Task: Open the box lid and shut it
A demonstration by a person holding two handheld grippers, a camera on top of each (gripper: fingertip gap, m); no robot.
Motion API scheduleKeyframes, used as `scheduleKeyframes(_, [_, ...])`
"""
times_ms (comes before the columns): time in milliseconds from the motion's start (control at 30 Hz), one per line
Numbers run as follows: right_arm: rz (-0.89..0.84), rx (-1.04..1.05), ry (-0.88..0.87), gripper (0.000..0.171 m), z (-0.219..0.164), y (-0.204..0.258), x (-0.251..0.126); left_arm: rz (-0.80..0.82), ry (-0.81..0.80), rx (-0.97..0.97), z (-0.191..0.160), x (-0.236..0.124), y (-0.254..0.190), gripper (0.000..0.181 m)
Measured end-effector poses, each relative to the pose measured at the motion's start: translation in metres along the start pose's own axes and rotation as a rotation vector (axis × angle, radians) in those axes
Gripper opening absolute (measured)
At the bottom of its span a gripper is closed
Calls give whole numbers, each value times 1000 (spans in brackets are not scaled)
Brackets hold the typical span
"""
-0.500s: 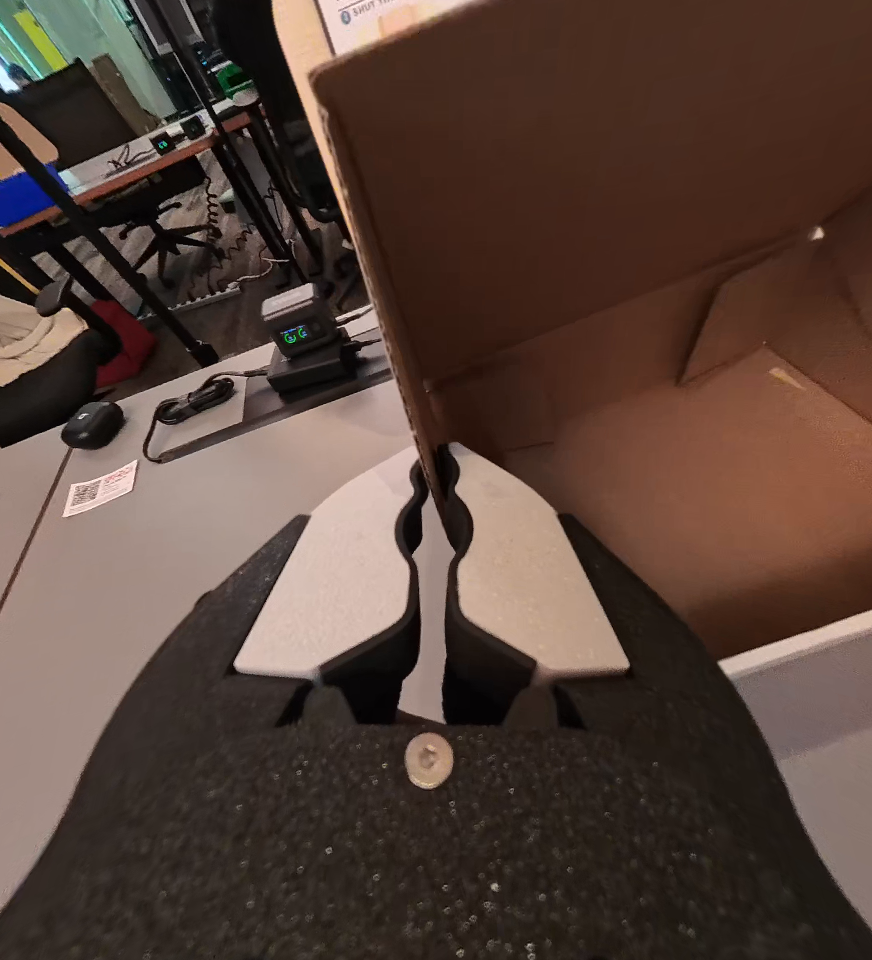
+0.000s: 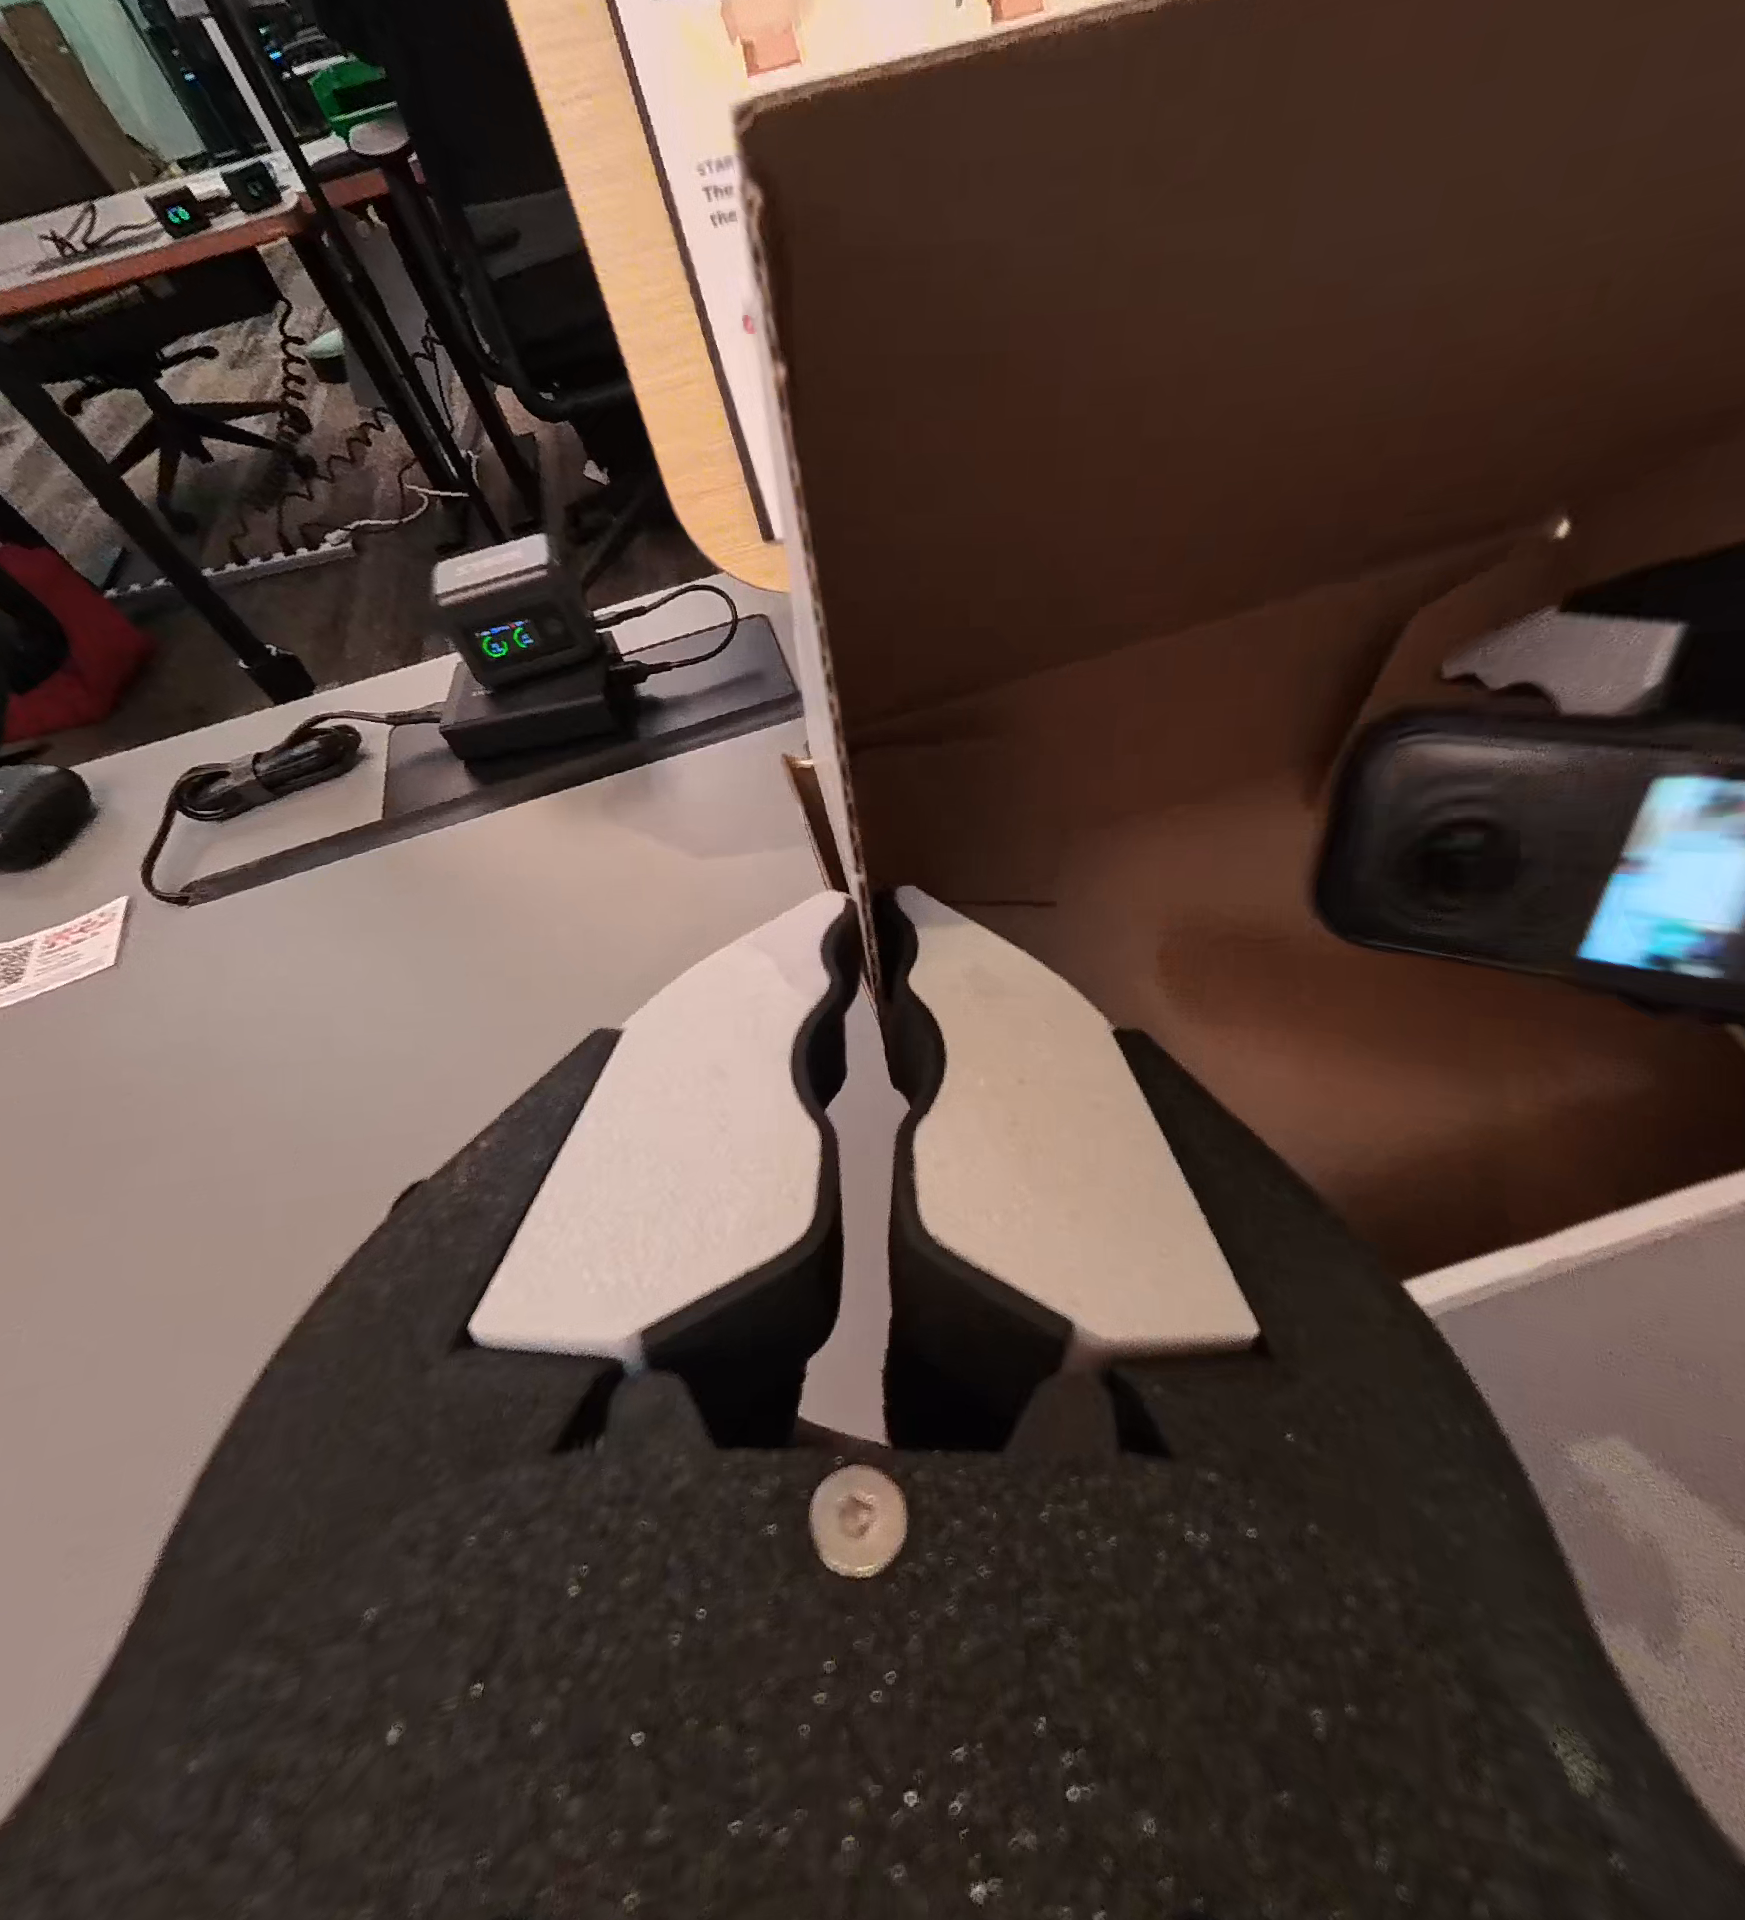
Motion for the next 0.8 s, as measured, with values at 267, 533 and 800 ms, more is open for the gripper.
scheduleKeyframes(267, [-78,0,127,18,-15,-7,51,-22,-3,23,-8,-3,-1,2])
scheduleKeyframes(533, [62,241,-200,23,29,-6,-20,6,-1,25,-13,-4,-4,2])
scheduleKeyframes(800, [211,358,-712,22,108,20,-96,3,18,34,-9,-6,-11,2])
Point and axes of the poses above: each gripper's, where its closed fingertips meet, x out along the fingers, z out of its top, y = z × x across the jaws, the point moved 2 cm from there along -x, back along the fingers, and after that the axes turned 13 degrees about -y, right-handed, at the moved point
